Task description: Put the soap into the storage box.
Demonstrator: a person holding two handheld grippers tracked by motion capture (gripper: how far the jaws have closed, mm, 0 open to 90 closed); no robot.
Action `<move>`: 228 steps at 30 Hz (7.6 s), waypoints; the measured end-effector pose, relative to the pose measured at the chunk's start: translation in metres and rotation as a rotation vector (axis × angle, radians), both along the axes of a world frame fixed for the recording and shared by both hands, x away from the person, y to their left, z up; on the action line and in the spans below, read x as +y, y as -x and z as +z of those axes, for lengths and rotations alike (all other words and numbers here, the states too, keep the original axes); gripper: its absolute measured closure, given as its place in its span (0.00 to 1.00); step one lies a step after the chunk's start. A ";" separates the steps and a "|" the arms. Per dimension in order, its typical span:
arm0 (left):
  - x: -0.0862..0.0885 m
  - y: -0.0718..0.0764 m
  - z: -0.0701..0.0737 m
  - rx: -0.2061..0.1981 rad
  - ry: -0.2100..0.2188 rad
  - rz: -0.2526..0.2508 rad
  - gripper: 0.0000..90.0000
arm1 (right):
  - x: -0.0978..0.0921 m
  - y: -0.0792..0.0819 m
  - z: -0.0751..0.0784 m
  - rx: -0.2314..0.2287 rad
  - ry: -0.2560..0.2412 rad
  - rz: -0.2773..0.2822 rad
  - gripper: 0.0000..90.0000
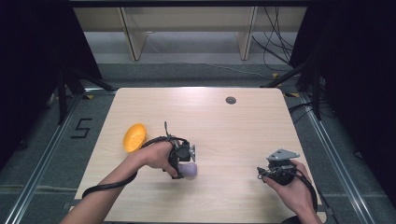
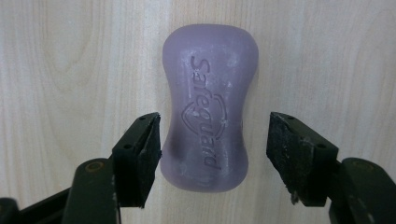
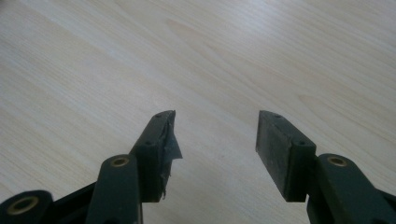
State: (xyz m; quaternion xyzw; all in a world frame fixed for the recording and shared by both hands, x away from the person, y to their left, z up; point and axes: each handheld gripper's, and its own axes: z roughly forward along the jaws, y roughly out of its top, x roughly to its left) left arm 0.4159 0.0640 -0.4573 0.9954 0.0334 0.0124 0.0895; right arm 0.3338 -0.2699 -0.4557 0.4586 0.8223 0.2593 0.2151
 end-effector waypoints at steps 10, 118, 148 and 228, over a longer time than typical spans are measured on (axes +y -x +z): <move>-0.005 -0.006 -0.007 0.029 0.003 -0.009 0.39 | 0.000 0.000 0.000 0.000 0.000 0.001 0.53; 0.051 0.030 0.023 0.024 0.265 1.075 0.54 | 0.001 0.001 0.000 0.008 0.007 -0.001 0.53; 0.097 0.039 0.031 -0.024 0.289 1.129 0.54 | 0.001 0.001 0.001 0.003 0.007 0.001 0.53; 0.157 0.005 0.053 -0.098 0.306 1.316 0.54 | 0.000 0.000 0.001 0.006 0.003 -0.007 0.53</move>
